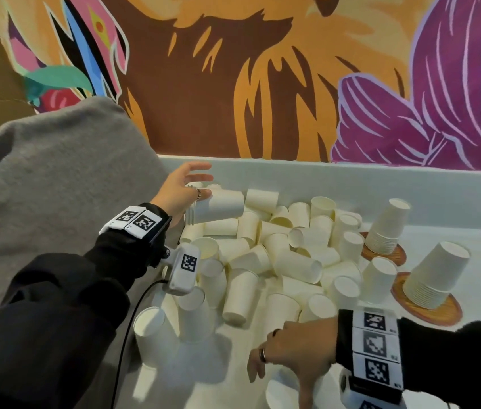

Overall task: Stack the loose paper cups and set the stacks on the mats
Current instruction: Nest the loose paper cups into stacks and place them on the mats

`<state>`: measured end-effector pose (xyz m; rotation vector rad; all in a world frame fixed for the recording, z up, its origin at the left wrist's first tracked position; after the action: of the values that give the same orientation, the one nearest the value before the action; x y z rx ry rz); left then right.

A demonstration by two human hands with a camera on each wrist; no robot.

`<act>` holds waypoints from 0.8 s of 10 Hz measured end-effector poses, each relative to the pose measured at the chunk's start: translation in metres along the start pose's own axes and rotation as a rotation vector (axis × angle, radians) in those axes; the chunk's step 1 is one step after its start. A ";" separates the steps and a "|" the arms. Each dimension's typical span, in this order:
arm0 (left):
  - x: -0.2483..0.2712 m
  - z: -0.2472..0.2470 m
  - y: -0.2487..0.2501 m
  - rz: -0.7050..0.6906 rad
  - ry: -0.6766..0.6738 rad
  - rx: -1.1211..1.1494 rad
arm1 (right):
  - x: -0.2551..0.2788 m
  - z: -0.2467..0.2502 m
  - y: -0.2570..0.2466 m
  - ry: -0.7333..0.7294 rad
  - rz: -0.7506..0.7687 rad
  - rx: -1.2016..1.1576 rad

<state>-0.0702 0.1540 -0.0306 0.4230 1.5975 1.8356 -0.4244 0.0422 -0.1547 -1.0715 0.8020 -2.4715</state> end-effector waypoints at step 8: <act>-0.012 -0.002 0.006 -0.003 -0.009 -0.028 | -0.103 0.067 -0.048 0.254 0.012 0.470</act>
<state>-0.0648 0.1444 -0.0231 0.4151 1.5640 1.8487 -0.3099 0.1066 -0.1453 -0.5923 0.2575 -2.6277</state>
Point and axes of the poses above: each hand's wrist, its own x-axis away from the middle knuckle, its own z-axis out of the back of the hand, y = z × x, the point moved 1 cm from there along -x, towards the middle knuckle, and after that the axes turned 4 degrees about y, right-handed, at the moved point
